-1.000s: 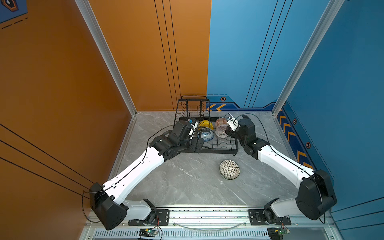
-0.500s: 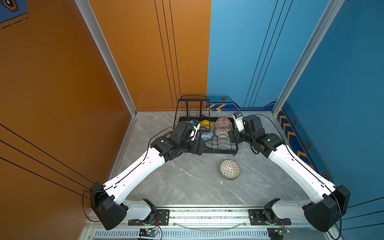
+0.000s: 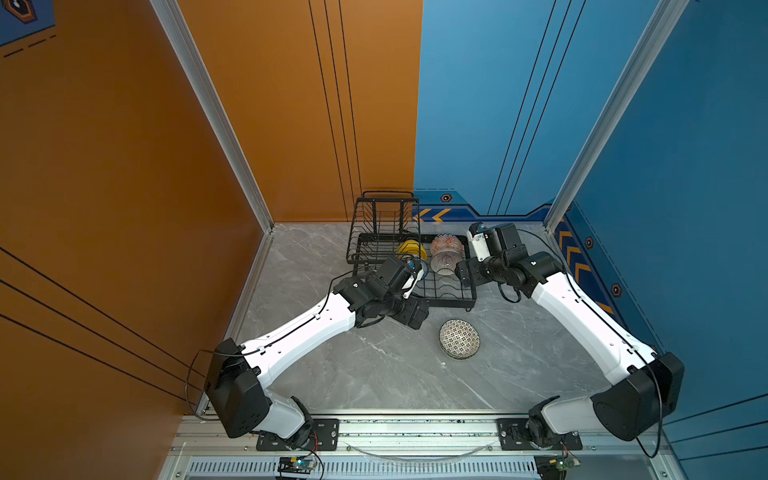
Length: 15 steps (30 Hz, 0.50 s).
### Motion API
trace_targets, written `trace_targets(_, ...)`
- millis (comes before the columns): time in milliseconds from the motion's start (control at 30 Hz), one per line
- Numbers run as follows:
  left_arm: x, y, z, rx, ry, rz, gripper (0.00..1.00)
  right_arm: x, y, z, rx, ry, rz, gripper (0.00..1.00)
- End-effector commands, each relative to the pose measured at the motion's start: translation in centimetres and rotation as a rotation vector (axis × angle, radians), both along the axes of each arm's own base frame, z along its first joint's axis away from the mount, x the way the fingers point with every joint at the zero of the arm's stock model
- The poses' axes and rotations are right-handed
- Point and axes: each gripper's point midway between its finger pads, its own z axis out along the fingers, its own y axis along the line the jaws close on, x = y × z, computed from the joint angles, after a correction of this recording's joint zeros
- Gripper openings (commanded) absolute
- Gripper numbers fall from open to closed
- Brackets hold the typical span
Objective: Load the bowls into the dish rack
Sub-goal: 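Move the left gripper over the brown-patterned bowl on the table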
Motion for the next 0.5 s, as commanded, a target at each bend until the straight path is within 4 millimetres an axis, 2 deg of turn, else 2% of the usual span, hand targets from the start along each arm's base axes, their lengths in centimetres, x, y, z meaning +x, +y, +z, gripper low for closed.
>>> trace_targets(0,-0.7,-1.1,-1.4,0.003,0.035,-0.021,0.98,-0.5,0.2,0.4,0.025,0.033,0.002,1.00)
trace_targets(300,-1.3,-4.0,-4.2,0.042,0.079,-0.075,1.00,-0.6,-0.4,0.0,0.001,0.036,-0.013,1.00)
trace_targets(467,-1.6,-5.1,-5.8,0.073,0.102,-0.095,0.92,-0.7,-1.0,-0.1,-0.008,0.034,-0.024,1.00)
